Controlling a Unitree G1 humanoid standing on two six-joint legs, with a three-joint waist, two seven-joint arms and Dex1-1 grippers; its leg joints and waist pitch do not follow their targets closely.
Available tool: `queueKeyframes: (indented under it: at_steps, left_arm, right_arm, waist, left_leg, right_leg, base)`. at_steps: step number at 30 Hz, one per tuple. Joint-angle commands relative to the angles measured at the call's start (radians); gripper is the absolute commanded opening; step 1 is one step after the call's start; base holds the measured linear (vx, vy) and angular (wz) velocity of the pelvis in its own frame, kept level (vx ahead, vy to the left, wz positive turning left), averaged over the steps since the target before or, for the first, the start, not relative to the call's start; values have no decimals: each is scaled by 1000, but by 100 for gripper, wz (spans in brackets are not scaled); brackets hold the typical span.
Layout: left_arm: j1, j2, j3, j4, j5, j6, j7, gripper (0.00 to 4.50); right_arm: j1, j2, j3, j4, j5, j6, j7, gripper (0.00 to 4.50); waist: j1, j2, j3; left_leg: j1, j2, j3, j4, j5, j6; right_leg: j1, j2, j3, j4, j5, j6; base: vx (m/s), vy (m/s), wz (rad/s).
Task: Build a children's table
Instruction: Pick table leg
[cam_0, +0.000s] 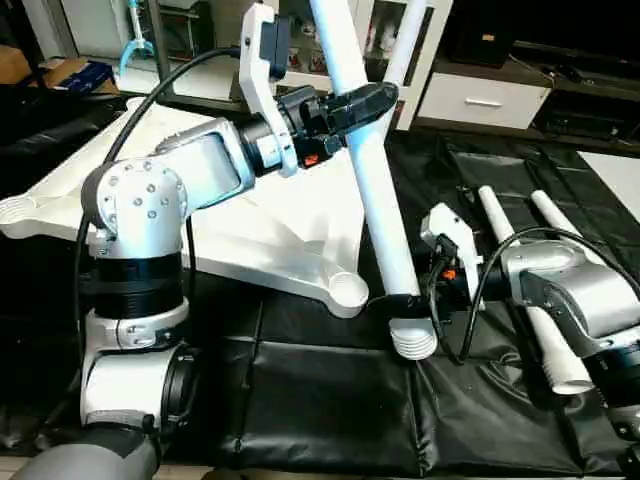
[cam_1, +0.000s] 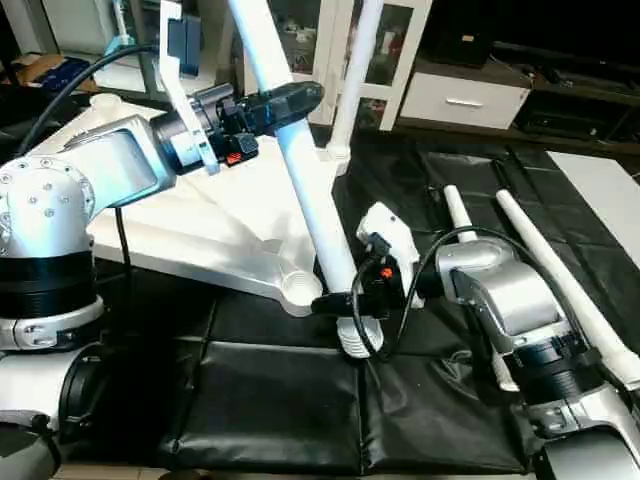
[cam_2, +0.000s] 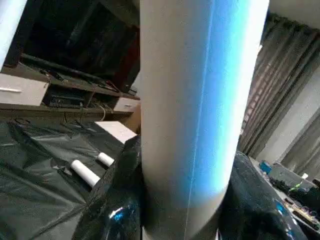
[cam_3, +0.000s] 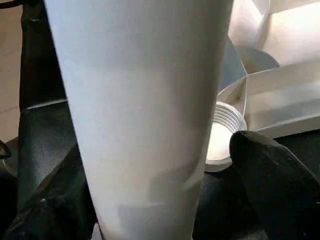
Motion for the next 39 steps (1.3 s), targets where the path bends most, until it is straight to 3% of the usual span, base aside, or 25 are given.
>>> queueKeyframes:
  at_steps: [1, 17, 20, 21, 31, 34, 35, 36, 37, 38, 39]
  left_arm:
    - [-20, -4, -26, -22, -31, 19, -20, 156]
    - [-20, 12, -44, -19, -9, 5, -33, 156]
    - [-20, 13, -50, -14, 5, 8, -18, 226]
    - [-21, 10, -43, -6, 2, 12, -11, 226]
    - [-26, 14, -25, 15, -2, 10, -5, 314]
    - [2, 58, -47, 7, 40, -34, -30, 314]
    - [12, 71, -50, -2, 39, -34, -44, 314]
    - [28, 87, -54, -26, 29, -28, -70, 314]
    - [60, 123, -67, -67, 22, -29, -121, 314]
    - [80, 147, -76, -93, 17, -30, -154, 314]
    - [83, 150, -77, -96, 17, -30, -158, 314]
  right_arm:
    - [-8, -5, -28, 10, 2, 3, 0, 359]
    - [-10, 7, -39, 19, 13, 7, -13, 218]
    - [-9, 10, -43, 20, 13, 6, -18, 196]
    - [-9, 12, -47, 20, 14, 5, -22, 193]
    - [-8, 18, -61, 29, 17, 0, -45, 187]
    - [-83, 114, -188, 202, -28, -112, -309, 187]
    - [-99, 132, -217, 239, -32, -135, -362, 187]
    - [-106, 146, -249, 261, -23, -154, -400, 187]
    - [-99, 158, -281, 256, 5, -167, -400, 186]
    - [-93, 165, -300, 252, 23, -174, -398, 186]
    - [-92, 166, -302, 252, 26, -175, -398, 186]
  waist:
    - [1, 3, -76]
    - [1, 6, -75]
    - [2, 7, -75]
    - [2, 12, -76]
    - [1, 7, -76]
    - [-1, 10, -76]
    - [-15, 7, -78]
    - [-9, 7, -81]
    - [-8, 10, -79]
    - [-8, 15, -79]
    - [-6, 17, -80]
  left_leg:
    - [10, 32, -5, -66, -106, 15]
    - [11, 32, -6, -68, -119, 9]
    - [12, 33, -6, -68, -119, 5]
    - [12, 32, -7, -68, -117, 4]
    - [12, 31, -6, -68, -118, 4]
    - [12, 30, -6, -68, -114, -6]
    - [4, 24, -7, -69, -118, -29]
    - [15, 25, -3, -65, -109, -39]
    - [17, 27, -1, -66, -107, -38]
    - [10, 27, -2, -69, -101, -31]
    - [14, 29, -2, -69, -97, -28]
  right_leg:
    - [56, -66, 37, -69, -191, -215]
    - [56, -66, 37, -69, -190, -219]
    - [56, -66, 37, -68, -186, -220]
    - [56, -66, 38, -67, -180, -222]
    - [57, -65, 37, -68, -178, -224]
    - [50, -70, 37, -70, -199, -221]
    - [52, -68, 34, -68, -241, -208]
    - [48, -63, 35, -68, -219, -203]
    - [45, -63, 37, -65, -198, -209]
    - [52, -58, 37, -59, -157, -207]
    - [51, -60, 36, -57, -139, -209]
  base:
    - [0, 0, 0]
    - [0, 0, 0]
    - [0, 0, 0]
    - [0, 0, 0]
    - [0, 0, 0]
    - [0, 0, 0]
    - [0, 0, 0]
    - [0, 0, 0]
    - [0, 0, 0]
    - [0, 0, 0]
    - [0, 0, 0]
